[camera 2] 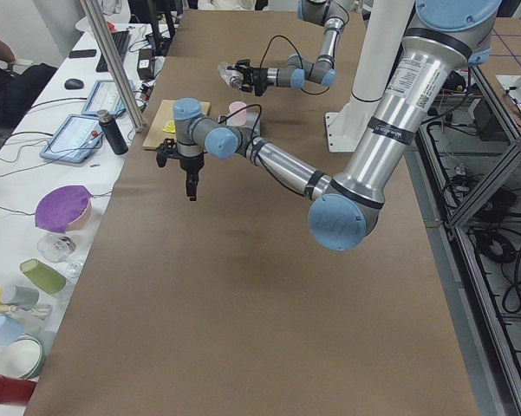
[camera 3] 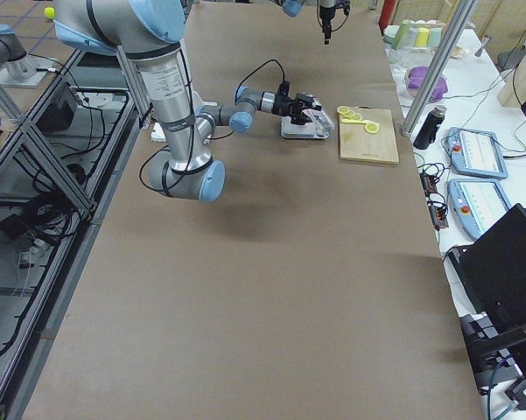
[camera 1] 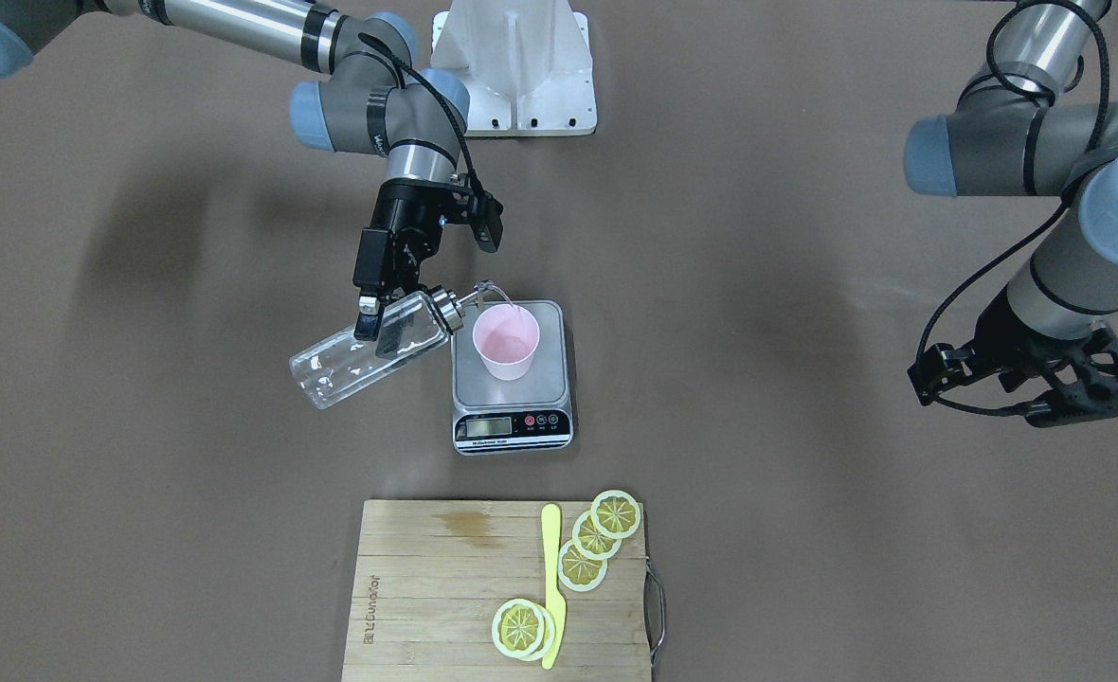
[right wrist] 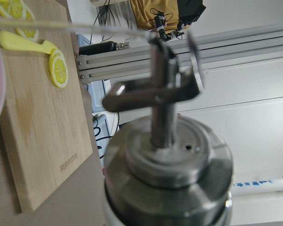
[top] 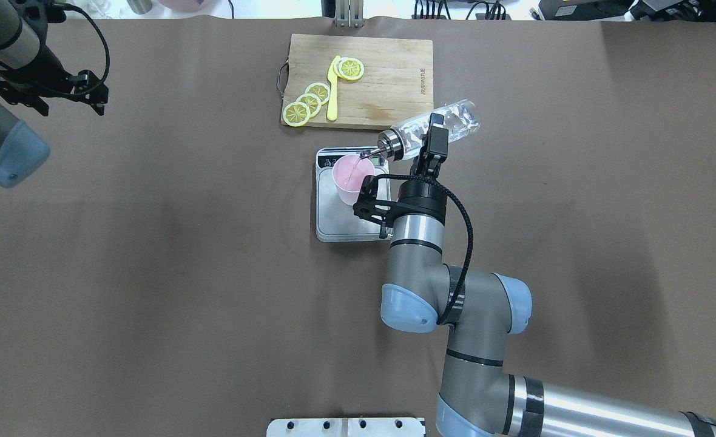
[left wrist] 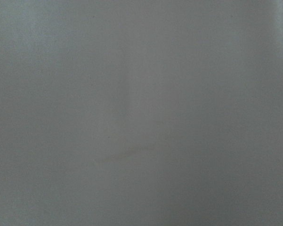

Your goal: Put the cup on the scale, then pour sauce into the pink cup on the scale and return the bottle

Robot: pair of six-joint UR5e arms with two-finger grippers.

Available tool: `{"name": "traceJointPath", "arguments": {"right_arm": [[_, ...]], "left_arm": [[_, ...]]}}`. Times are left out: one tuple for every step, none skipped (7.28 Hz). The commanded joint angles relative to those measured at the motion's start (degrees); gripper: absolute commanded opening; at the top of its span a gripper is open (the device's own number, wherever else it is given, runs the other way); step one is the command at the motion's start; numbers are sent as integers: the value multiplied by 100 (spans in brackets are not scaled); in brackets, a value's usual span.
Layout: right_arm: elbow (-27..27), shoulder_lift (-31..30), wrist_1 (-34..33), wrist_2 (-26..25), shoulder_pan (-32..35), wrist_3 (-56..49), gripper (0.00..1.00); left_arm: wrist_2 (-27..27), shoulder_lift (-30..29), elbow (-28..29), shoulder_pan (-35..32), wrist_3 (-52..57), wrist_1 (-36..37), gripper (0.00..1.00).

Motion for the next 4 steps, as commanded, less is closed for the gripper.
{"name": "traceJointPath", "arguments": {"right_arm": [[179, -68, 681, 673, 207, 175, 0], [546, -286, 692, 1059, 304, 768, 0], [923, -672, 692, 1219, 366, 1418, 0], [1249, -1058, 744, 1439, 436, 2025, 0]], "left_arm": [[9, -13, 2, 0, -7, 0, 98], [9, -31, 2, 0, -7, 0, 98], [9, -48, -7, -9, -16, 0, 98], [9, -75, -15, -9, -33, 0, 98]]}}
